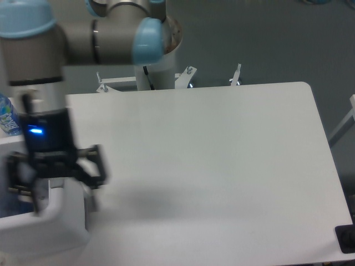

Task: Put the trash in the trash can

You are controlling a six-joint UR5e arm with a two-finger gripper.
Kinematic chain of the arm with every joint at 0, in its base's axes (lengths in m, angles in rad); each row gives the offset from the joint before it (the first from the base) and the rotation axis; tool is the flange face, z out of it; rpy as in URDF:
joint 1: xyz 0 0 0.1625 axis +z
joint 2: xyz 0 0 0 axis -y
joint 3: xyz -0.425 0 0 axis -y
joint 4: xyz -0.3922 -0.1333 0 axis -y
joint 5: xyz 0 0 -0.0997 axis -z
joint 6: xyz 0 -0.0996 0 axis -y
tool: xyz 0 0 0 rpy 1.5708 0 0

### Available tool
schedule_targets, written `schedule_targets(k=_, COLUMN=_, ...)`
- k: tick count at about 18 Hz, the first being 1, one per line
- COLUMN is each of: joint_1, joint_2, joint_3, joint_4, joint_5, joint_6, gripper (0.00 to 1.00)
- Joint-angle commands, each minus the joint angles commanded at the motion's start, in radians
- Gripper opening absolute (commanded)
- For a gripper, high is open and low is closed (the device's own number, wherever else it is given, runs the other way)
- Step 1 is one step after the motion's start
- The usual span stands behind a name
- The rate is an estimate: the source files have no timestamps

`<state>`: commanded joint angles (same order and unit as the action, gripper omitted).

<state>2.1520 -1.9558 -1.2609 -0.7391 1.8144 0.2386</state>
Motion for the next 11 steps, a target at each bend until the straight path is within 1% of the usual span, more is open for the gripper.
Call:
schedule_targets(k=1, joint_1=0.015, joint_2=0.006, joint_3=0.004, joint_4=-0.029, joint_5=0.040, joint_6=0.061, gripper=1.00)
schedule_targets(k=2, joint_1=0.031, joint_2=0.021, joint_3=-0.006, joint_4=-0.058, joint_5=0.066, joint_6=0.109, gripper=1.00)
schedule_targets(k=5, joint_1=0.109, joint_2=0.054, joint_3=-0.028, joint_4=-0.158, joint_5=0.071, joint_6=0.256, gripper=1.00)
schedule_targets(k=7, joint_1=0.137, joint_2=0.071, joint_3=-0.037, joint_4=-0.247, joint_5=0.072, joint_6=0.405, gripper=1.00)
schedule_targets(k=9, joint_1=0.169, joint_2=0.101, joint_3=-0.038, joint_4=-0.359, joint_5=0.074, joint_6=0.531, gripper=1.00)
schedule_targets(k=11, joint_1=0.209, joint_2=0.141, joint_3=-0.046, joint_4=-0.436, joint_5=0.066, joint_6=0.583, gripper=1.00)
